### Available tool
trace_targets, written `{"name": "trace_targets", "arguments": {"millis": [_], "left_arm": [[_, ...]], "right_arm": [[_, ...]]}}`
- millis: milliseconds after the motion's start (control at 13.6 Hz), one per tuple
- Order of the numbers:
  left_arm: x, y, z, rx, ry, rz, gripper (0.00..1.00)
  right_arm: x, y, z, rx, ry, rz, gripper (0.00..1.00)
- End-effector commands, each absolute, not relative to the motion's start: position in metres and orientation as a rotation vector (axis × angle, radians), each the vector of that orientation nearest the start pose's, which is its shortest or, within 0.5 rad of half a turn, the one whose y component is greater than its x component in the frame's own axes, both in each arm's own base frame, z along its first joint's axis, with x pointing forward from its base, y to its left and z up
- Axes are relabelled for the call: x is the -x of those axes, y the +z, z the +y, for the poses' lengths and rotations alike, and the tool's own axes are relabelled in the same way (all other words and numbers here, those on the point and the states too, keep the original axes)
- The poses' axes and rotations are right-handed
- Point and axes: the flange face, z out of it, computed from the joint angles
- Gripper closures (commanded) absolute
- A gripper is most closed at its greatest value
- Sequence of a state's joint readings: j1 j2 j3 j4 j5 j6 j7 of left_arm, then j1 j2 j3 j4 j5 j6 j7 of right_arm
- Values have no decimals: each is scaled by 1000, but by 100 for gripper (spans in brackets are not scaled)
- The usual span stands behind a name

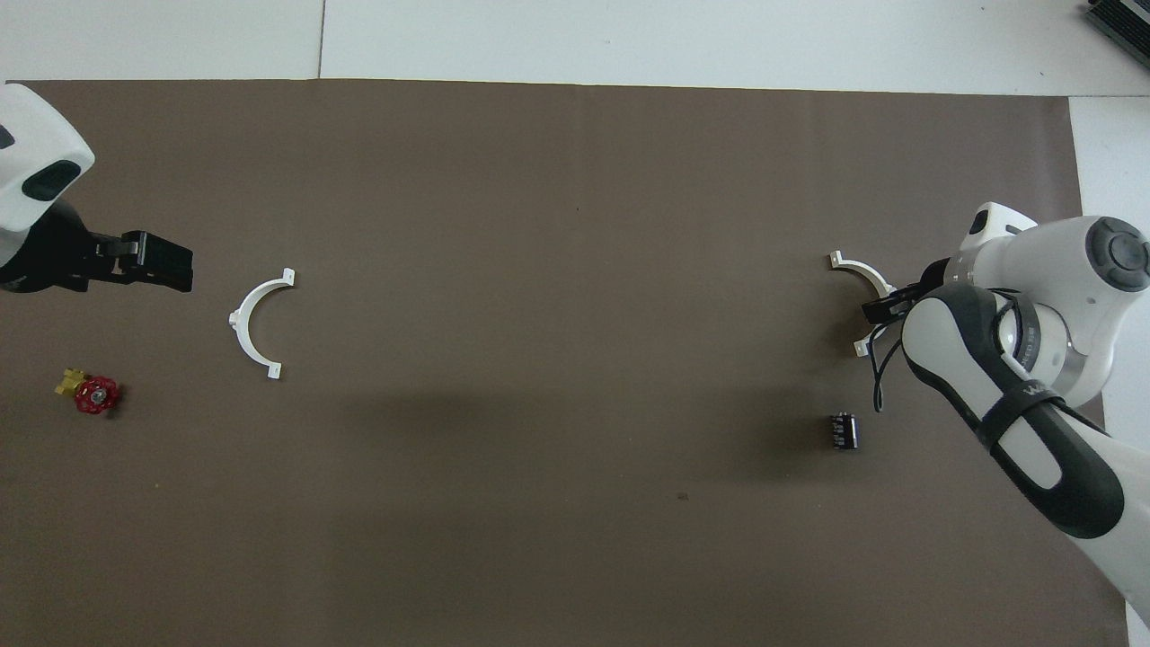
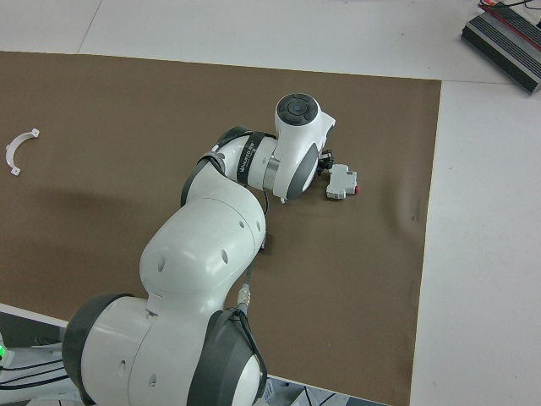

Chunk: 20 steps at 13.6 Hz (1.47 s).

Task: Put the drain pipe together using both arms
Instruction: 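Grasp the white half-ring with the right gripper and lift it, then carry the half-ring toward the table center and set it down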

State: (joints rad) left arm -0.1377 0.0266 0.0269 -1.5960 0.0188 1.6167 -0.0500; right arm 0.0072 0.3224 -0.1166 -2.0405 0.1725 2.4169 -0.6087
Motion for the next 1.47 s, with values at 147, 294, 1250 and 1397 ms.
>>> {"name": "trace_targets", "arguments": {"millis": [147,294,1250,1397], "left_arm": [[-558,606,-58,3115,-15,81,0],[-558,606,-58,3115,-15,79,0],[-558,606,-58,3115,-15,79,0],[-558,606,-58,3115,-15,81,0]], "right_arm": [[-597,281,-64,3012,-161,-614,100],[-602,283,-62,3015,-169,-607,100],[-620,357,156,3017,-92,25,100],[-614,362,209,3008,-98,78,100]]}}
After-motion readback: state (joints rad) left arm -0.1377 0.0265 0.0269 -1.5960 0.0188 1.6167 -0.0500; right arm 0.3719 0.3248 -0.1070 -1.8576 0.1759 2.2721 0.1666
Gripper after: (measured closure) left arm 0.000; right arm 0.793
